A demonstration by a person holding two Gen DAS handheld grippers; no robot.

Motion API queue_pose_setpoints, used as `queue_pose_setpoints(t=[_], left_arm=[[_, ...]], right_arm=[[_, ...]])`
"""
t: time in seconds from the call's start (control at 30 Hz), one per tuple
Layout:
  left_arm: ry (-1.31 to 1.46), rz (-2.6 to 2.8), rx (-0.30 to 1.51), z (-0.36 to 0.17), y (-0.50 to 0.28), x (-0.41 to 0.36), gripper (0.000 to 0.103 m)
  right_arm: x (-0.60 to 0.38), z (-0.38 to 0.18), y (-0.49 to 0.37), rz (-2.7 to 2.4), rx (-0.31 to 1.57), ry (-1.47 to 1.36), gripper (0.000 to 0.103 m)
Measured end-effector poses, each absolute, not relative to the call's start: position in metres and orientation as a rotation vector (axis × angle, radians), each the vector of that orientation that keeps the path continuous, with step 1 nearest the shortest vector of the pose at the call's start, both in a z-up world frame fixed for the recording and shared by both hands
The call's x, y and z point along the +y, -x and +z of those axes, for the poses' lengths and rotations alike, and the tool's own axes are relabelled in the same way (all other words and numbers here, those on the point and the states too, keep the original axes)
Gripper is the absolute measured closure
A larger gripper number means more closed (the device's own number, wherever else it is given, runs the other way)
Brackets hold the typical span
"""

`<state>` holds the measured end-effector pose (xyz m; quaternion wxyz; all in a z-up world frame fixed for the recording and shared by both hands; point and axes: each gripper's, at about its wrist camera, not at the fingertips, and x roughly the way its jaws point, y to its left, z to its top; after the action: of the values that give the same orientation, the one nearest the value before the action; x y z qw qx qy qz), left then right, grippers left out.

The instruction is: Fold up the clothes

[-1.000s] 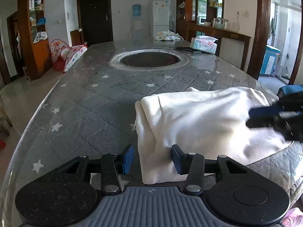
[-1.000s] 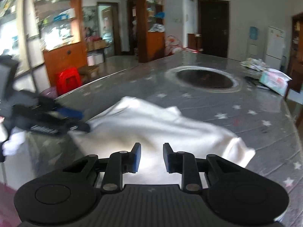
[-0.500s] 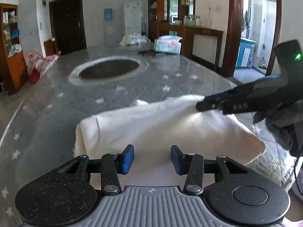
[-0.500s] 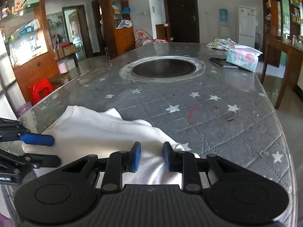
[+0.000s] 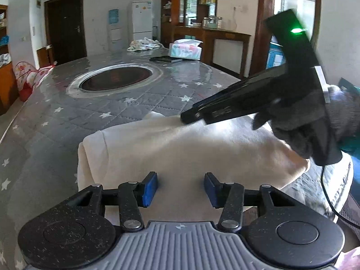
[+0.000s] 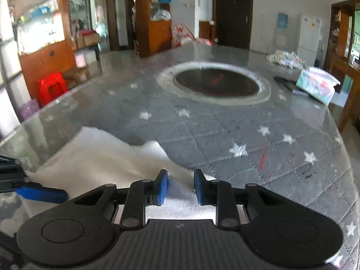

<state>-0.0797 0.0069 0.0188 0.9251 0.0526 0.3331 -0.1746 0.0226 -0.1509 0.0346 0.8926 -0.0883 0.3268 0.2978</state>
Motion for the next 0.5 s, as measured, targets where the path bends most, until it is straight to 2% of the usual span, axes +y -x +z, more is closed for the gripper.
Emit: queue_pose_setpoints(t=[0.23, 0.33, 0.37, 0.5], left_arm=[[-0.085, -0.394, 0.681, 0.023, 0.08, 0.013, 0.051], [-0.06, -0.386, 0.673, 0.03, 0.079, 0.018, 0.05], [-0.058, -0.376, 0.672, 0.031, 0.078, 0.019, 0.046], [-0.037, -0.349, 0.687, 0.033, 0.074, 0.023, 0.037]], right_arm=[[-0.141, 0.031, -0.024, 0.579, 0.691, 0.203, 0.075], [-0.149, 0.032, -0.01, 0.583, 0.692, 0.205, 0.058], [-0.151, 0.033, -0.006, 0.584, 0.692, 0.205, 0.054], [-0.161, 0.034, 0.012, 0.589, 0.694, 0.208, 0.048]])
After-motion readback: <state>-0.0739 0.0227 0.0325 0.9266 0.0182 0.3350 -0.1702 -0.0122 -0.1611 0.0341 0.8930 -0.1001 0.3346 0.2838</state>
